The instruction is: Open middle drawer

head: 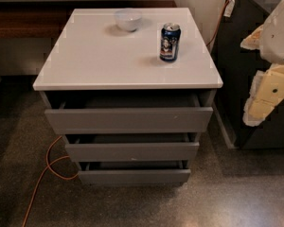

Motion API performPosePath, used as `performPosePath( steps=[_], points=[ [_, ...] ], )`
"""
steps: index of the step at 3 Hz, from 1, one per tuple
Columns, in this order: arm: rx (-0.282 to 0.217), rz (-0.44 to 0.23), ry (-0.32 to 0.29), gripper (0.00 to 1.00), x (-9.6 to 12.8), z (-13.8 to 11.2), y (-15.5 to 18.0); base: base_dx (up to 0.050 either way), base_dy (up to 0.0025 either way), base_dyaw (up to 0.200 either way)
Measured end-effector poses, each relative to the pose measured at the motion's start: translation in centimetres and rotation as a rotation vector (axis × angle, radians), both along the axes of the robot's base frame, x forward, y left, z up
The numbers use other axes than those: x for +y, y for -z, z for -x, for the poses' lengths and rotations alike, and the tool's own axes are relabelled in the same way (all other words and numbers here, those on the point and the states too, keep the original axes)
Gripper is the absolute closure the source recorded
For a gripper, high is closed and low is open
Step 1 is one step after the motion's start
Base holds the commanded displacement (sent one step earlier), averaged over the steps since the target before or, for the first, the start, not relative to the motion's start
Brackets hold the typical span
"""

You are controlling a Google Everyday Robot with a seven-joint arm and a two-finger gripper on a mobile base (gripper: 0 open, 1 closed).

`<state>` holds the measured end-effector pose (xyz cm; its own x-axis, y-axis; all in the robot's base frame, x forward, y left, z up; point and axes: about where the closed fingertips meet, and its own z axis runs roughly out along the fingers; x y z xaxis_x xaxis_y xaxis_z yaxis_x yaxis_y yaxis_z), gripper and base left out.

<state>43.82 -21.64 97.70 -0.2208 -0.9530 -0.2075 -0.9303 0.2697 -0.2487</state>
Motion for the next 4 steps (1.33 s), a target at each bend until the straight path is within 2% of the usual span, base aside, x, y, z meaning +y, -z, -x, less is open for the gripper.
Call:
performPosePath(
  steps=[1, 2, 3, 4],
  points=[
    [0.026, -0.006, -0.038, 0.0, 0.4, -0.1, 0.1, 0.0, 0.0, 0.0],
    [0.047, -0.067, -0.088, 0.0, 1.9, -0.3, 2.4, 0.0, 0.0, 0.0],
    [0.052, -0.181, -0.15, 0.0, 4.7, -1.4, 7.0, 0.0, 0.0, 0.0],
    [0.065, -0.254, -0.186, 0.0, 6.6, -1.5, 10.0, 0.0, 0.0, 0.0]
  ],
)
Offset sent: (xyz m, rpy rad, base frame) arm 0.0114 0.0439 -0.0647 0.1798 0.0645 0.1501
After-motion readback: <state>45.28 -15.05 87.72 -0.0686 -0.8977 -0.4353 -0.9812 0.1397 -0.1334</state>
